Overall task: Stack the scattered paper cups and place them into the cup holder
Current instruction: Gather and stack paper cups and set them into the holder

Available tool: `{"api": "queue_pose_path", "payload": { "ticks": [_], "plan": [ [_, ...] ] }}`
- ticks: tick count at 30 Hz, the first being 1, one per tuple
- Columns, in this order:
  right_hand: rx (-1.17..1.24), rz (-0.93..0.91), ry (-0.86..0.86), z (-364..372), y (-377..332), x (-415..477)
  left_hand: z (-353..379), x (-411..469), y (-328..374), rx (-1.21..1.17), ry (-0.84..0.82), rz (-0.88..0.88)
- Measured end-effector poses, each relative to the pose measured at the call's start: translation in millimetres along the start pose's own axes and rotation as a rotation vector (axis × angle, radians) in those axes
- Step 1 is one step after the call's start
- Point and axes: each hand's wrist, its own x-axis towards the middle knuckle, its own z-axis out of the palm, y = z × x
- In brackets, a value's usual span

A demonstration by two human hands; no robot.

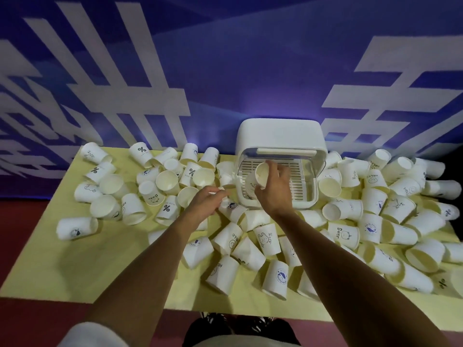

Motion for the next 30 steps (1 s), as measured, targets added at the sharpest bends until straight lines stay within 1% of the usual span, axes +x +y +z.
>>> {"api": "queue_pose_path", "payload": {
  "ticks": [8, 10, 12, 14, 15, 19, 23, 26, 30],
  "plan": [
    [-0.094, -0.073, -0.161, 7, 15, 16, 0, -19, -3, -0.034, 0.142, -0.032],
    [-0.115, -0.111, -0.151, 6, 19, 15, 0, -21, -4, -0.033, 0.172, -0.04],
    [-0.13, -0.178, -0.099, 7, 21, 12, 1, -24, -8, -0.049, 0.212, -0.055],
    [-0.106, -0.241, -0.064, 9, 18, 8, 1, -27, -12, -0.061, 0.256, -0.053],
    [-0.08, -0.277, -0.073, 11, 15, 5, 1, -30, -15, -0.065, 0.283, -0.053],
    [0.0, -0.371, -0.22, 19, -1, -7, -6, -40, -23, -0.049, 0.374, -0.019],
    [-0.053, -0.423, -0.335, 27, -17, -13, -23, -45, -23, -0.05, 0.428, -0.017],
    [-0.081, -0.435, -0.384, 37, -36, -12, -38, -50, -27, -0.069, 0.436, 0.004],
    [-0.085, -0.452, -0.426, 60, -73, -14, -70, -57, -39, -0.035, 0.463, 0.008]
  ]
}}
